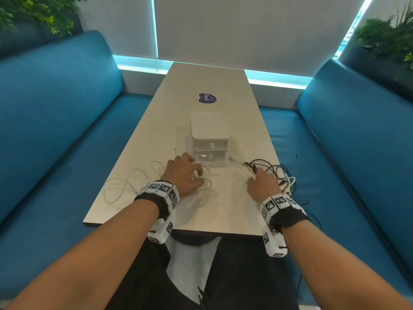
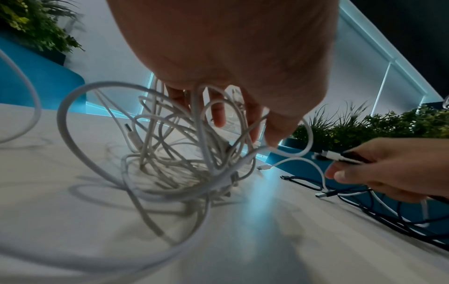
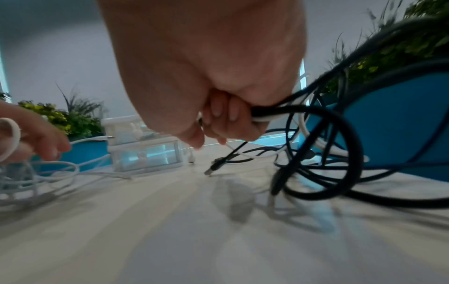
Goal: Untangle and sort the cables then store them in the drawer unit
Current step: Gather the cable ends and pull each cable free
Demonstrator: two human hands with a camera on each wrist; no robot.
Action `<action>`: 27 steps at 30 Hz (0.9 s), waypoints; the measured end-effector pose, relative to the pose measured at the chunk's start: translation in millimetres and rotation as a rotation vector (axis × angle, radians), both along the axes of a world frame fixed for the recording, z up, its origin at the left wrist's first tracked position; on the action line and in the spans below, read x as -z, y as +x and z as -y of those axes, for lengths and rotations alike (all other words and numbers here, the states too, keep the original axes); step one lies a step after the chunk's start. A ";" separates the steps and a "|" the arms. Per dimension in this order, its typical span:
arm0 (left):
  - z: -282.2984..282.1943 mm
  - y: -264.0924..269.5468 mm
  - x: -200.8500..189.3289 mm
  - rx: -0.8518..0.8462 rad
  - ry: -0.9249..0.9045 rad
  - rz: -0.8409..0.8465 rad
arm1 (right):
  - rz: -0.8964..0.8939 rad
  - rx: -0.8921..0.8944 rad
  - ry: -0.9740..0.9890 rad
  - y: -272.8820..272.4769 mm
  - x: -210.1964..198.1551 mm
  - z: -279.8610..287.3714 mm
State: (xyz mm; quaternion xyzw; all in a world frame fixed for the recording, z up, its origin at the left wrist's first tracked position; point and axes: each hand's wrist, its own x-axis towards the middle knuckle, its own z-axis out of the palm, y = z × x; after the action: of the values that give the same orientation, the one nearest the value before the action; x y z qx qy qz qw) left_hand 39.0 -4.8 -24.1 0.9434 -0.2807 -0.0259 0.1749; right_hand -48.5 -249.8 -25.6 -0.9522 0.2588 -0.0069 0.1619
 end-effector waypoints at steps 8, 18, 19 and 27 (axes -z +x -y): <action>3.7 -14.3 -8.3 0.098 -0.039 -0.172 | 0.019 -0.172 0.309 16.6 -6.7 -31.9; 11.0 -23.4 -9.8 0.201 0.176 -0.197 | -0.008 -0.181 0.423 22.4 -7.0 -50.3; 12.6 -24.5 -9.6 0.203 0.156 -0.216 | -0.005 -0.183 0.436 22.5 -6.2 -51.3; 21.3 -26.6 -4.4 0.283 0.141 -0.275 | -0.010 -0.222 0.419 22.8 0.1 -53.6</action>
State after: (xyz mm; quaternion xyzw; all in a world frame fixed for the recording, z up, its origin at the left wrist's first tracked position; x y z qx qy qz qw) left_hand 12.4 -26.1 -19.8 0.8919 -0.3815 -0.1983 0.1399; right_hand -25.7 -196.3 -25.8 -0.9204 0.1489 0.0698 0.3546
